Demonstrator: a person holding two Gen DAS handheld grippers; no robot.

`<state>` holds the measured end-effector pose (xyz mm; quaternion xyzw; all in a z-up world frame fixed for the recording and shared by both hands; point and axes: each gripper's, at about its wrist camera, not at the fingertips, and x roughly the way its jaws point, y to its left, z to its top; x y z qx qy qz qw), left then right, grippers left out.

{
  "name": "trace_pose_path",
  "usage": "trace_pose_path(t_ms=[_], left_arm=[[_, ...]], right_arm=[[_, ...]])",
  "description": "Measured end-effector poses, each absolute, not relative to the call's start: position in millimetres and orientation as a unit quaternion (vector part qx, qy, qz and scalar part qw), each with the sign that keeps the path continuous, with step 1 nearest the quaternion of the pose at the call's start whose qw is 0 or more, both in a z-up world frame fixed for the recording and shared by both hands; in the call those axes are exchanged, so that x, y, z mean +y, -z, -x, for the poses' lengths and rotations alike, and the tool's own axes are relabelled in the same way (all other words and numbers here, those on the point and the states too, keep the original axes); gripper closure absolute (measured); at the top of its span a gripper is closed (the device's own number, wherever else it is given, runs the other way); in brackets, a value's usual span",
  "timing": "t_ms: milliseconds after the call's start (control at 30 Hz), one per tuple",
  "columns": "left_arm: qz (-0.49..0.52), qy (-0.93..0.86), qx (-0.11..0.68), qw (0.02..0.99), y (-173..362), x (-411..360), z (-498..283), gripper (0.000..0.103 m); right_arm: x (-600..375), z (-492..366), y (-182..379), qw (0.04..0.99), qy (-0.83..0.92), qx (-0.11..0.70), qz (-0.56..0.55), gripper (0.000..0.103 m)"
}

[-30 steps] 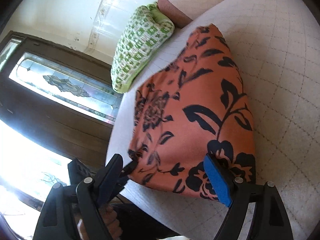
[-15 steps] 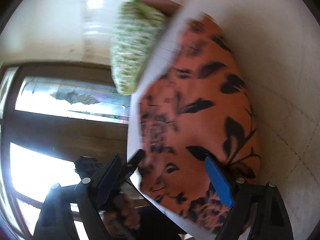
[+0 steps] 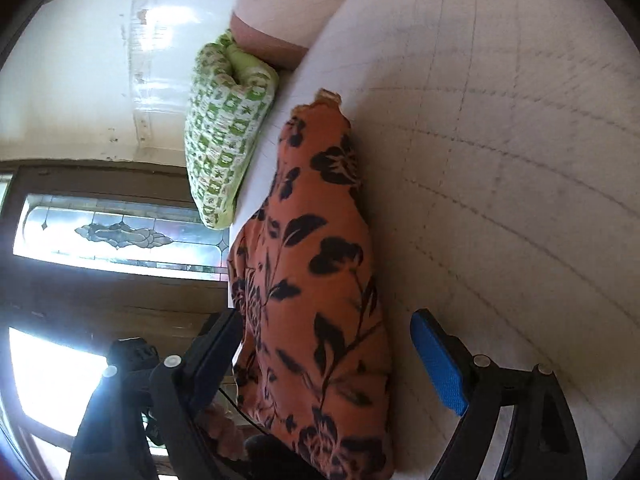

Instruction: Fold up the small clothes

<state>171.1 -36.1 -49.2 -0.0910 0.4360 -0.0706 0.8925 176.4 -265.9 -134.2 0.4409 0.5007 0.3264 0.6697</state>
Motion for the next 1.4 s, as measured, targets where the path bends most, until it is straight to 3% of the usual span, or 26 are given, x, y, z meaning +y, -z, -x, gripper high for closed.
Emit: trace_pose_path(t_ms=[67, 100, 167, 200, 300, 367, 433, 467, 567, 767, 833, 867, 967, 1033, 1167, 1233, 1267, 1300, 1400], left_arm=[[0.082, 0.06, 0.447, 0.889, 64, -37, -177, 0.05], [0.076, 0.056, 0.446, 0.89, 65, -39, -178, 0.05], [0.063, 0.053, 0.444, 0.892, 67, -42, -180, 0.05], [0.058, 0.053, 0.442, 0.893, 67, -43, -179, 0.049], [0.057, 0.057, 0.441, 0.894, 70, -43, -179, 0.049], [0.05, 0.056, 0.441, 0.895, 69, -43, -178, 0.049], [0.058, 0.057, 0.441, 0.894, 68, -40, -178, 0.049], [0.062, 0.058, 0.441, 0.893, 68, -39, -177, 0.049], [0.059, 0.056, 0.44, 0.894, 68, -41, -178, 0.049], [0.064, 0.059, 0.439, 0.894, 68, -40, -179, 0.049], [0.063, 0.057, 0.438, 0.895, 68, -41, -178, 0.049], [0.063, 0.057, 0.438, 0.895, 68, -41, -178, 0.049], [0.069, 0.059, 0.438, 0.895, 67, -40, -178, 0.049], [0.073, 0.06, 0.437, 0.895, 68, -39, -179, 0.049], [0.071, 0.062, 0.437, 0.895, 68, -41, -179, 0.049], [0.076, 0.061, 0.437, 0.894, 68, -40, -179, 0.049], [0.08, 0.062, 0.437, 0.894, 68, -39, -179, 0.049], [0.082, 0.062, 0.437, 0.894, 68, -38, -179, 0.049], [0.079, 0.061, 0.437, 0.894, 68, -39, -179, 0.049]], right_arm=[[-255, -183, 133, 0.674, -0.332, 0.515, -0.414, 0.02], [-249, -184, 133, 0.681, -0.327, 0.526, -0.391, 0.045], [-245, -179, 128, 0.703, -0.296, 0.533, -0.367, 0.061], [-242, -174, 117, 0.72, -0.29, 0.522, -0.354, 0.063], [-237, -171, 121, 0.744, -0.257, 0.525, -0.324, 0.063], [-246, -174, 138, 0.713, -0.262, 0.53, -0.376, 0.06], [-250, -172, 121, 0.718, -0.276, 0.513, -0.381, 0.046], [-252, -173, 114, 0.721, -0.28, 0.508, -0.379, 0.033], [-262, -186, 95, 0.746, -0.271, 0.477, -0.378, 0.021], [-236, -234, 100, 0.727, -0.297, 0.503, -0.362, 0.019], [-219, -244, 102, 0.743, -0.293, 0.512, -0.315, 0.024], [-214, -248, 106, 0.745, -0.289, 0.522, -0.299, 0.038], [-210, -246, 96, 0.762, -0.275, 0.513, -0.283, 0.065], [-208, -238, 83, 0.784, -0.27, 0.488, -0.272, 0.068], [-218, -238, 116, 0.76, -0.245, 0.516, -0.31, 0.065], [-222, -231, 102, 0.762, -0.26, 0.503, -0.314, 0.054], [-222, -231, 96, 0.762, -0.266, 0.498, -0.317, 0.04], [-224, -233, 90, 0.765, -0.266, 0.491, -0.32, 0.033], [-228, -252, 93, 0.767, -0.248, 0.487, -0.335, 0.028]])
